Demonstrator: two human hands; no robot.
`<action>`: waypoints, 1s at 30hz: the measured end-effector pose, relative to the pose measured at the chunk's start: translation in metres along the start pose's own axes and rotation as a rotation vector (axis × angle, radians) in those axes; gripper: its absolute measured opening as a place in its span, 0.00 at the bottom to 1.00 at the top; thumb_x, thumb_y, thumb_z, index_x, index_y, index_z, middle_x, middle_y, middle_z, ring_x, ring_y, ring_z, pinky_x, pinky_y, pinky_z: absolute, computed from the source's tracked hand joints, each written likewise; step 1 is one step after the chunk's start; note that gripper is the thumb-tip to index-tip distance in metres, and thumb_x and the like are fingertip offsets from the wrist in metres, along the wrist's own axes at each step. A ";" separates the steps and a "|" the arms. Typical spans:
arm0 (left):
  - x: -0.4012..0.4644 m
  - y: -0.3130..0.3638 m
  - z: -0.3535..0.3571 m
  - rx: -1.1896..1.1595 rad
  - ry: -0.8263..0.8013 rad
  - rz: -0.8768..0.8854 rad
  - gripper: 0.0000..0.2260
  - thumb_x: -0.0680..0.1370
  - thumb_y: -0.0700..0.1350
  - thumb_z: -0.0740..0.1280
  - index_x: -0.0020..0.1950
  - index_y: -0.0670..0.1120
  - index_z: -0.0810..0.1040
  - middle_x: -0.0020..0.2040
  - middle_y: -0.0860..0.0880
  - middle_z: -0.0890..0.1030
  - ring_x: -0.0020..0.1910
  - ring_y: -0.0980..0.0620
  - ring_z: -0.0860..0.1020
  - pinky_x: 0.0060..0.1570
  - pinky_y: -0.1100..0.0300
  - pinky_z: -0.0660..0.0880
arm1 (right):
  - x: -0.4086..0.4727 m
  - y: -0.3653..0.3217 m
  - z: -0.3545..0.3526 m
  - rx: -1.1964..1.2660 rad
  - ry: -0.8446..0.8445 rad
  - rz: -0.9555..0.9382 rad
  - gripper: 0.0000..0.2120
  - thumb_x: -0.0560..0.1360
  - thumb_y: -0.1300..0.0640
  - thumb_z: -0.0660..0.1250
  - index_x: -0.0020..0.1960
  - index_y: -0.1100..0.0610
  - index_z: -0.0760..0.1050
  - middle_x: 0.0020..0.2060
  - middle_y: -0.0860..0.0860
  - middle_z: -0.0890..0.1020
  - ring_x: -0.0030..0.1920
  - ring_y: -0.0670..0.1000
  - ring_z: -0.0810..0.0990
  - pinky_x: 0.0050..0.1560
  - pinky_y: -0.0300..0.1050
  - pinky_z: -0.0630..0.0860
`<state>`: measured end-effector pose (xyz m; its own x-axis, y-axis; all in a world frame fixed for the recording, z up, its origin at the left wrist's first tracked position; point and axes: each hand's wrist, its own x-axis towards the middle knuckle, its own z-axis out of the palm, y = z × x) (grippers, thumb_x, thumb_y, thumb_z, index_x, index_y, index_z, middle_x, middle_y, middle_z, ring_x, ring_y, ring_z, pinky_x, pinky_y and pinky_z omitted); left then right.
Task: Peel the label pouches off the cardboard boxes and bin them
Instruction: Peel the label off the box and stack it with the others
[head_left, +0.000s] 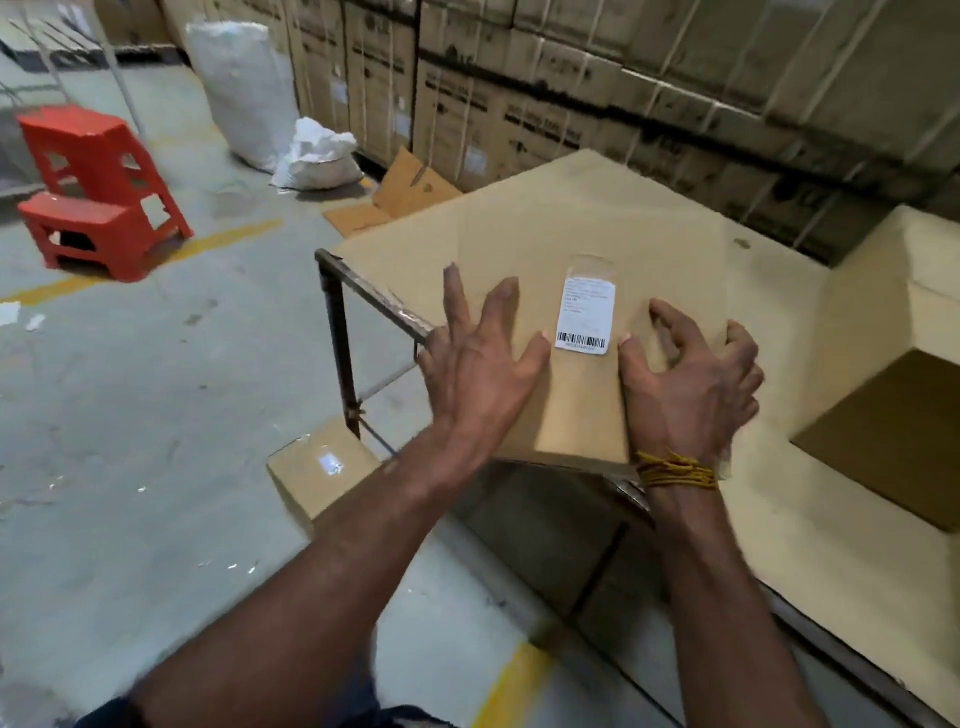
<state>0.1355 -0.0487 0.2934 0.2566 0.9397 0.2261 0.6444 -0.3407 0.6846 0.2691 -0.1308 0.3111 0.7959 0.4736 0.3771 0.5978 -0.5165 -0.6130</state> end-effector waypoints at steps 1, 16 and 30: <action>0.002 0.011 0.010 0.014 -0.037 0.028 0.29 0.78 0.63 0.63 0.77 0.61 0.60 0.82 0.49 0.43 0.69 0.35 0.68 0.69 0.43 0.63 | 0.009 0.011 -0.005 -0.017 0.002 0.026 0.21 0.74 0.41 0.69 0.66 0.38 0.75 0.73 0.55 0.64 0.71 0.61 0.63 0.71 0.57 0.60; 0.107 0.104 0.140 0.210 -0.546 0.388 0.26 0.78 0.63 0.62 0.75 0.59 0.66 0.80 0.47 0.52 0.65 0.34 0.70 0.65 0.47 0.65 | 0.169 0.139 0.013 -0.224 -0.100 0.333 0.19 0.73 0.42 0.65 0.63 0.39 0.78 0.60 0.59 0.77 0.61 0.65 0.74 0.63 0.57 0.69; 0.200 0.125 0.205 0.195 -0.658 0.621 0.27 0.79 0.64 0.58 0.77 0.57 0.62 0.81 0.46 0.52 0.81 0.44 0.46 0.76 0.40 0.49 | 0.251 0.148 0.044 -0.084 -0.130 0.111 0.12 0.72 0.46 0.65 0.55 0.41 0.76 0.60 0.46 0.72 0.64 0.48 0.72 0.64 0.51 0.72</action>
<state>0.4147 0.0902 0.2823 0.9154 0.4011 0.0333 0.3491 -0.8324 0.4304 0.5533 -0.0573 0.2841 0.8416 0.4959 0.2140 0.5173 -0.6262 -0.5833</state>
